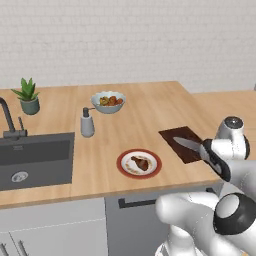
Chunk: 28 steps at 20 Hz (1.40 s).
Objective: Pick up the knife from the drawer and place it on the cutting board. Then place the meat from the plate to the cutting board.
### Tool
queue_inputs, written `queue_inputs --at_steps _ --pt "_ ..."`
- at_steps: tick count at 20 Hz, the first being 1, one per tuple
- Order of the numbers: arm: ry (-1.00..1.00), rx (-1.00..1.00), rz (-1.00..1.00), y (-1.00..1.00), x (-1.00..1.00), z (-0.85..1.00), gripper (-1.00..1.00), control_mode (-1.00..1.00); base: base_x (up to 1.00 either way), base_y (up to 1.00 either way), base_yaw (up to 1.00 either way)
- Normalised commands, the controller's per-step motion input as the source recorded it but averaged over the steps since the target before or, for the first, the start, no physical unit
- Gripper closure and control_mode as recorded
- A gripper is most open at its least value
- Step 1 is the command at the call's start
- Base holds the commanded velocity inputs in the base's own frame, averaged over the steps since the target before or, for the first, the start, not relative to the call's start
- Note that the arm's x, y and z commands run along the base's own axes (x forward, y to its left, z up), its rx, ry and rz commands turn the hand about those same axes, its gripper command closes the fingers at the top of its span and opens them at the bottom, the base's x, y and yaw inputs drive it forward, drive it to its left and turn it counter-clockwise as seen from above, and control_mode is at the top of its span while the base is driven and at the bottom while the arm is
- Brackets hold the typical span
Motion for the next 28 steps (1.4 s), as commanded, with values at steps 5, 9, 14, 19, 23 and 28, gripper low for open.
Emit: queue_inputs --at_steps 5,9,14,19,23,28 --pt "0.27 0.01 -0.09 -0.08 1.0 -0.12 1.0 -1.0 0.0 0.0 0.0" --pt "0.16 0.11 0.0 -0.45 0.99 -0.25 1.0 -1.0 0.0 0.0 0.0" --pt "0.0 0.19 0.0 -0.38 0.58 -0.25 1.0 -1.0 0.0 0.0 0.0" --pt "0.0 0.1 -0.01 -0.09 0.44 -0.3 1.0 -1.0 0.0 0.0 0.0" --pt "0.03 0.0 -0.11 0.18 0.24 -0.01 1.0 -1.0 0.0 0.0 0.0" --pt "0.03 0.0 -0.13 0.35 0.08 -0.08 1.0 -1.0 0.0 0.0 0.0"
